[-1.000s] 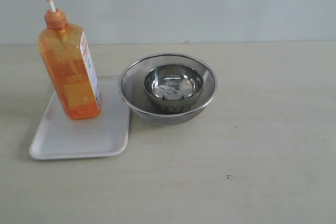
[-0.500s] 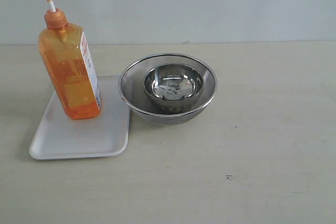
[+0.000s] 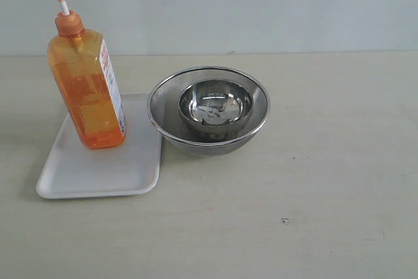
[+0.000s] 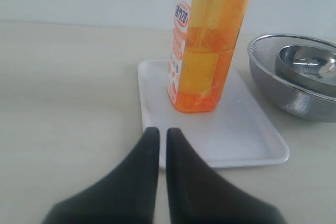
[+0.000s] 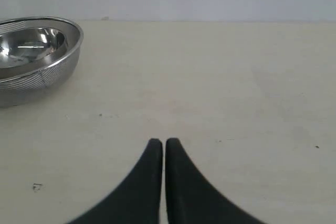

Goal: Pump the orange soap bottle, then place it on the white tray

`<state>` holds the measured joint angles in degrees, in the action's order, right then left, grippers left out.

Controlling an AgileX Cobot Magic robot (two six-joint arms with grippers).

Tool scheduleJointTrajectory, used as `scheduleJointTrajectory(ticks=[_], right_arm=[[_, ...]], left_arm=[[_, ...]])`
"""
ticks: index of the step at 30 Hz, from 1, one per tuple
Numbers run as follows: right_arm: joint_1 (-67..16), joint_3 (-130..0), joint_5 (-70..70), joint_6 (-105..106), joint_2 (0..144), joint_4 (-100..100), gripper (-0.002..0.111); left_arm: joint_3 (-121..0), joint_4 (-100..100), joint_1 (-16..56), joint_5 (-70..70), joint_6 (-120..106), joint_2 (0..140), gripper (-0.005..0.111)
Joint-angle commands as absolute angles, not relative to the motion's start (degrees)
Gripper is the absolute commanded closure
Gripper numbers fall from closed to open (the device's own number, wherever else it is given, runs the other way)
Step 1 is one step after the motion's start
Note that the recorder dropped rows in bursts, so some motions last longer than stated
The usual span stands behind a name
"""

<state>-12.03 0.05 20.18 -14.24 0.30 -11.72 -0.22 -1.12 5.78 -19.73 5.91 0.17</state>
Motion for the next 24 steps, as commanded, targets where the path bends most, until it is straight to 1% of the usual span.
scheduleJointTrajectory(ticks=[1,4,6,8,24], right_arm=[[-11.8,0.0,20.4,-14.5,0.0,-12.4,0.108],[-9.8,0.0,20.5,-14.5,0.0,-12.4,0.108],[-6.1,0.0,20.6,-14.8,0.0,-12.4,0.108],[-4.5,0.0,20.7,-15.7,0.0,-12.1,0.108],[-4.5,0.0,21.2,-16.3,0.0,-11.1,0.108]], left_arm=[[0.0,-0.9,5.5,-19.5,6.5,0.0,0.102],[0.0,-0.9,5.5,-19.5,6.5,0.0,0.102],[0.0,-0.9,5.5,-19.5,6.5,0.0,0.102],[0.0,-0.9,5.5,-19.5,6.5,0.0,0.102],[0.0,-0.9,5.5,-19.5,6.5,0.0,0.102]])
